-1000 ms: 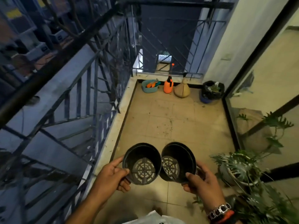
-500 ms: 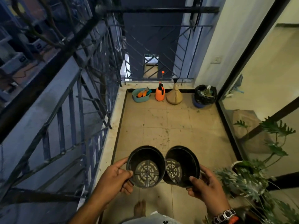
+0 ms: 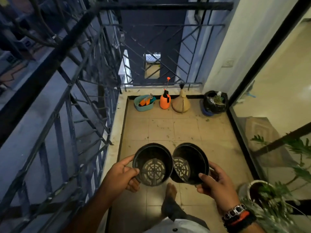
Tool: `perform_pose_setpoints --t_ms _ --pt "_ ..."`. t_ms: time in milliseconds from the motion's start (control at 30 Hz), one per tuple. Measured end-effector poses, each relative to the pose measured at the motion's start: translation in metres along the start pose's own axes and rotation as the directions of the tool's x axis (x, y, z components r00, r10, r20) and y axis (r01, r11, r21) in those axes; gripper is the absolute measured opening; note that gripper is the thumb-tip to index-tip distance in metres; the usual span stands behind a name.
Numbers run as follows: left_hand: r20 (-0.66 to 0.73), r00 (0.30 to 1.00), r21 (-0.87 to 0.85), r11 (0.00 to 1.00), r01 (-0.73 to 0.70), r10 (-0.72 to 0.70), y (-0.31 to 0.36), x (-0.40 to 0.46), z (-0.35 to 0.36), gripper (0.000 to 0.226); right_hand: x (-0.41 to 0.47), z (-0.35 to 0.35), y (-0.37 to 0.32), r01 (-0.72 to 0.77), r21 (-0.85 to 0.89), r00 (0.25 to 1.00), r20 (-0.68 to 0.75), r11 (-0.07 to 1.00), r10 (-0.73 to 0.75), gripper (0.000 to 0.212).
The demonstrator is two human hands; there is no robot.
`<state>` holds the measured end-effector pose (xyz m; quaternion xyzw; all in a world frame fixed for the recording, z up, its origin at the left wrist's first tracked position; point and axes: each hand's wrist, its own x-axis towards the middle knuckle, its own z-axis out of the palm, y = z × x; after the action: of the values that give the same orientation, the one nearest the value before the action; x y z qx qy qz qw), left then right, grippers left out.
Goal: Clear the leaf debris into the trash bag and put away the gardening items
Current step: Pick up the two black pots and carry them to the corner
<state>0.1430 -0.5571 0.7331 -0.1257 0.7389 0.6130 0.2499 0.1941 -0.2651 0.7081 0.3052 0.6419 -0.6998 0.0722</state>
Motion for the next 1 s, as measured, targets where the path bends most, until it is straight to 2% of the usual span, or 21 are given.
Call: perform_pose_setpoints --t_ms 400,633,1000 --pt "-0.115 0.993 -0.004 1.000 -0.013 0.012 0.082 0.122 0.024 0.048 0.142 0.006 -0.096 -0.008 -0.035 0.993 0.117 0.999 0.012 0.043" --pt "-0.173 0.983 -0.100 0.994 0.037 -0.054 0.108 0.176 0.021 0.045 0.203 0.024 -0.131 -0.029 -0.053 0.991 0.131 0.998 0.035 0.042" --pt "-0.124 0.988 -0.093 0.992 0.081 -0.092 0.153 0.296 -0.026 0.045 0.294 0.084 -0.172 -0.042 -0.006 0.996 0.084 0.999 0.042 0.041"
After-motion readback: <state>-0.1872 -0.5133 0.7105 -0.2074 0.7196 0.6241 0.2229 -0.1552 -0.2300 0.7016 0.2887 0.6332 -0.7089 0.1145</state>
